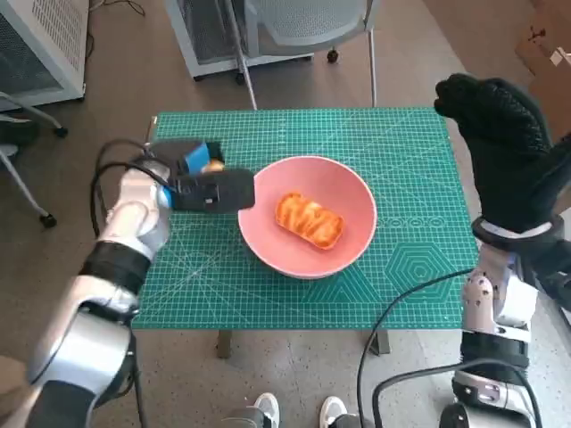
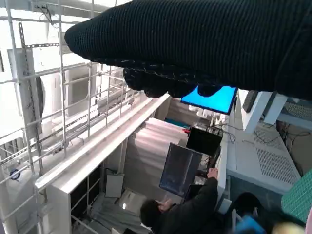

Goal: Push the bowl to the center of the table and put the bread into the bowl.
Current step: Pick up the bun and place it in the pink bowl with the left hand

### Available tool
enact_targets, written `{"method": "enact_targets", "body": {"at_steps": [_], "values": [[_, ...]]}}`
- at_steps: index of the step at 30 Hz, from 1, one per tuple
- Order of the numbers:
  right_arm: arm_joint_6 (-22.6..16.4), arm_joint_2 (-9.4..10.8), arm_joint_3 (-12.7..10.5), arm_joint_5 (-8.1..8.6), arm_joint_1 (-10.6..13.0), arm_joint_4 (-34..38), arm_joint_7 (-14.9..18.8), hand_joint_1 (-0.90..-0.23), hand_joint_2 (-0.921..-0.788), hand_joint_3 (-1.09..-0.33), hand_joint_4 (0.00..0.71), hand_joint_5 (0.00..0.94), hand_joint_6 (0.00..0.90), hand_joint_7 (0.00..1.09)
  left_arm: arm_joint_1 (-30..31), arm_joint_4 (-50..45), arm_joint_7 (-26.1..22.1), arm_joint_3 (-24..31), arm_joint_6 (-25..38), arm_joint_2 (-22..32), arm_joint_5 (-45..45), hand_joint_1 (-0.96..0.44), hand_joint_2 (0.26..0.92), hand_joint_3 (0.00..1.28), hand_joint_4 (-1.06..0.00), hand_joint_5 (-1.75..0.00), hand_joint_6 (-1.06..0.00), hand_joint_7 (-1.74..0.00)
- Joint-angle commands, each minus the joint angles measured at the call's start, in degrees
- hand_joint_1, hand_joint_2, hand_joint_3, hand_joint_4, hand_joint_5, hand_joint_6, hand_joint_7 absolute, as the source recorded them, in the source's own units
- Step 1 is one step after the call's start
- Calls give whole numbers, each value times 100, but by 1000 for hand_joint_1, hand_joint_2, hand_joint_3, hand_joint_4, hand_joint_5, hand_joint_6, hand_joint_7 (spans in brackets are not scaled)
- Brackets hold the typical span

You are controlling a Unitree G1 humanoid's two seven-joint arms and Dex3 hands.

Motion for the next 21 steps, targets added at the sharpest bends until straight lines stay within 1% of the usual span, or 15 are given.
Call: {"method": "enact_targets", "body": {"at_steps": [1, 4, 6, 12, 17, 21], "values": [[56, 50, 27, 32, 126, 15, 30, -668, -921, -752, 287, 0, 369, 3, 869, -3024, -207, 737, 281, 563, -117, 2, 909, 48, -733, -1171, -680, -1062], [59, 56, 31, 36, 108, 37, 41, -667, -921, -753, 287, 0, 369, 3, 1153, -4166, -325, 998, 436, 551, -60, 2, 905, 37, -763, -1108, -692, -1079], [65, 55, 31, 37, 98, 46, 44, -667, -921, -753, 286, 0, 369, 3, 1273, -4708, -381, 1092, 481, 514, -6, 2, 904, 33, -772, -1073, -694, -1101], [79, 57, 43, 43, 96, 41, 56, -667, -921, -749, 289, 1, 369, 3, 1430, -5741, -557, 1149, 465, 337, 73, 3, 901, 18, -800, -988, -711, -1134], [59, 57, 45, 36, 92, 63, 67, -667, -921, -750, 294, 3, 370, 3, 1416, -6009, -668, 969, 380, 152, 112, 3, 900, 11, -815, -972, -715, -1125], [45, 60, 53, 23, 92, 76, 73, -667, -921, -751, 294, 3, 370, 3, 1375, -5897, -653, 669, 220, -39, 205, 3, 900, 10, -831, -994, -704, -1096]]}}
